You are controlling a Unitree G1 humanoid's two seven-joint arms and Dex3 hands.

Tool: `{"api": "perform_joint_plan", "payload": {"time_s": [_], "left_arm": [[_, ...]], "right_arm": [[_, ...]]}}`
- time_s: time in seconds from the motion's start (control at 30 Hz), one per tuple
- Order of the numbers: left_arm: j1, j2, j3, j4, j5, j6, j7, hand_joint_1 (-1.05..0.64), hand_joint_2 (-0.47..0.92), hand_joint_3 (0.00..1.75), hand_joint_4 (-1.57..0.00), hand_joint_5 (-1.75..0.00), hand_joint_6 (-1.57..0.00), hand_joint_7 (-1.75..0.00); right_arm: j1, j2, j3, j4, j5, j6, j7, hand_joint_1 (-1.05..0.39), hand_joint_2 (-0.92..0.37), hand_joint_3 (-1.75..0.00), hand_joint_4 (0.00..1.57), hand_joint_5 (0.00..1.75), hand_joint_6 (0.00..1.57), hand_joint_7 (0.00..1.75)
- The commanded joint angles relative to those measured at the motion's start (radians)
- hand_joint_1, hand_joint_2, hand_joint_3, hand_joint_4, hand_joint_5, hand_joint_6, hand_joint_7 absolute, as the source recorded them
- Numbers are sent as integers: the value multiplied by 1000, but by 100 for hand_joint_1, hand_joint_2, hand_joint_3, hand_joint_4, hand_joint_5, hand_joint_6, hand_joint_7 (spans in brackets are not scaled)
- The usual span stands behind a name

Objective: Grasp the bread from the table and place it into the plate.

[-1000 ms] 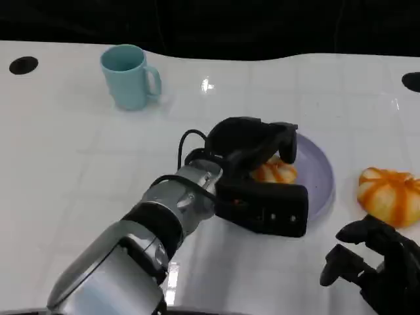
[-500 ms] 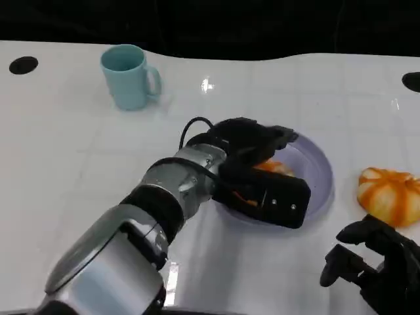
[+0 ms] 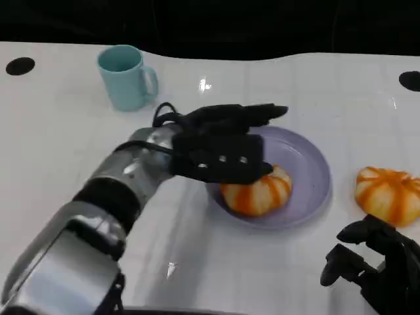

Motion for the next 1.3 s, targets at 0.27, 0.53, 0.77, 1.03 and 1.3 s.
{"api": "perform_joint_plan", "payload": {"time_s": [0.27, 0.53, 0.77, 1.03, 1.3], "left_arm": [[220, 48, 308, -208, -478, 45, -410, -80, 92, 42, -38, -28, -30, -11], [433, -19, 495, -510, -804, 346, -431, -62, 92, 30, -62, -90, -80, -17], [625, -47, 556, -765, -925, 497, -373, -62, 92, 44, -60, -166, -57, -125], [801, -55, 603, -969, -1043, 651, -320, -60, 92, 47, -69, -175, -51, -159], [987, -92, 625, -1093, -1132, 691, -316, -55, 92, 48, -75, -175, -53, -174]], "right_arm": [[3, -13, -16, -1, 15, 15, -1, -51, -92, -23, 74, 150, 83, 94], [9, -10, -13, -11, 9, 13, -10, -52, -92, -23, 74, 151, 84, 93], [15, -11, -12, -18, 7, 12, -10, -53, -92, -23, 74, 149, 84, 93], [21, -10, -5, -33, 5, 23, -25, -53, -92, -22, 75, 150, 84, 92], [21, -12, -2, -38, 14, 29, -21, -52, -92, -23, 74, 151, 84, 92]]}}
